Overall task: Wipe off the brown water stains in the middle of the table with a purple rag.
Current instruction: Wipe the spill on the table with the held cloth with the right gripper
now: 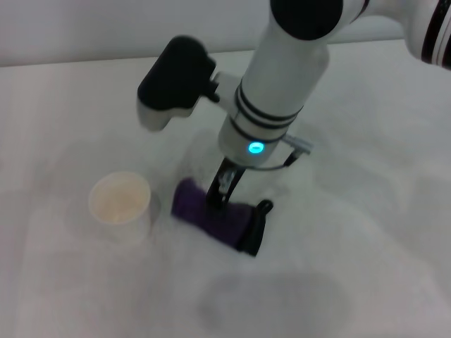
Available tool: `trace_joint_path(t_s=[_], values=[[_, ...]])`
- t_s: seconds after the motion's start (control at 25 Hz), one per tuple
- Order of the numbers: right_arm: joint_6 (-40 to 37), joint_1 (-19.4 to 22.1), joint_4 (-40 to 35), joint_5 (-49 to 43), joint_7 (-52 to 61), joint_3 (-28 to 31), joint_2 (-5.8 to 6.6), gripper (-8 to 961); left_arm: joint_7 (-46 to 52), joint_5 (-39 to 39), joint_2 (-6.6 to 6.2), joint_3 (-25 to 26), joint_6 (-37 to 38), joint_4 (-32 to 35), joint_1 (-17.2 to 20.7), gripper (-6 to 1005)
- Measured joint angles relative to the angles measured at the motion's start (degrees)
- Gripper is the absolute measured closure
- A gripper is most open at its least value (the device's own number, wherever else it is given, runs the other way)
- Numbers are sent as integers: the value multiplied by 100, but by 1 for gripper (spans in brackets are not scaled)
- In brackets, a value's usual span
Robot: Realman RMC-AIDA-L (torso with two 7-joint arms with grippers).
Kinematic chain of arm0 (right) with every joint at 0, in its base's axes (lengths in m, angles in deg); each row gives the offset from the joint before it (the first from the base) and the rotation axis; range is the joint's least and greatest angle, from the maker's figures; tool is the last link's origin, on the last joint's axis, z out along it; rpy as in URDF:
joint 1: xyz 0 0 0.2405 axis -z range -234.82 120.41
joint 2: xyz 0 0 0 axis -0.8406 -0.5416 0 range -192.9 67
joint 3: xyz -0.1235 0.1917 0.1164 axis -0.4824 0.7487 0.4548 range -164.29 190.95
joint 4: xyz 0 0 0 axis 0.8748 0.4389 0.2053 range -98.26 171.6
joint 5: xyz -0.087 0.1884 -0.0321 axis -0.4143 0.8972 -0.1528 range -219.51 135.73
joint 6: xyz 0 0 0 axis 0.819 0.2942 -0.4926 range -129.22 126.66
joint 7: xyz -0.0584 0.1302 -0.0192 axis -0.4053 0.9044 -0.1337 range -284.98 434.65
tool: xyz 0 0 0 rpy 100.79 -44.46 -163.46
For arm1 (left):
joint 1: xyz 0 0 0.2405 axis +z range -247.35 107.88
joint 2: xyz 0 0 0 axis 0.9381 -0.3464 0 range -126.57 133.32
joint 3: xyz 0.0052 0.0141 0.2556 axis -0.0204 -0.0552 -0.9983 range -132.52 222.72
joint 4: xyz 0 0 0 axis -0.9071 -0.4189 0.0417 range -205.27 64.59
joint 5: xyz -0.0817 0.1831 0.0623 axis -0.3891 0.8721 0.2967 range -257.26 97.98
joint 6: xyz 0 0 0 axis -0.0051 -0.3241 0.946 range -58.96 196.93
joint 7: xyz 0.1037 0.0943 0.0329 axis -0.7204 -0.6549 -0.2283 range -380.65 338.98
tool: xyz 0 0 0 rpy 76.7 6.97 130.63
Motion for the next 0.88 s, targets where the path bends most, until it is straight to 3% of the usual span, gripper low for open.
trace_joint_path(t_s=[0.36, 0.6, 0.88], values=[[147, 229, 243, -1255, 564, 532, 50, 865, 0, -6, 0, 25, 0, 0, 9, 121], [845, 1037, -655, -2593, 626, 1857, 63, 845, -77, -13, -7, 26, -9, 0, -40, 120], [1281, 1667, -1187, -3327, 400, 2756, 93, 817, -87, -16, -9, 24, -31, 0, -109, 120]])
